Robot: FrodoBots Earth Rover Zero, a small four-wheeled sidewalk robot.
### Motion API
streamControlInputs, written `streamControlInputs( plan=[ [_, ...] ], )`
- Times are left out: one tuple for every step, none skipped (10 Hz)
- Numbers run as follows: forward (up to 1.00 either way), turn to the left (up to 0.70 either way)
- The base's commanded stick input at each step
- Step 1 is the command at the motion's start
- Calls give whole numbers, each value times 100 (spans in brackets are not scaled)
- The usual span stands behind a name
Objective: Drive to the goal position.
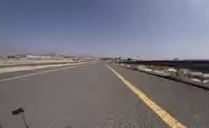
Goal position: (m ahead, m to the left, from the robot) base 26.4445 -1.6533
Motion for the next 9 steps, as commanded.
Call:
streamControlInputs(
  plan=[
    [100, 0],
    [100, 0],
    [100, 0],
    [100, 0],
    [100, 0],
    [100, 0],
    [100, 0],
    [100, 0],
    [100, 0]
  ],
)
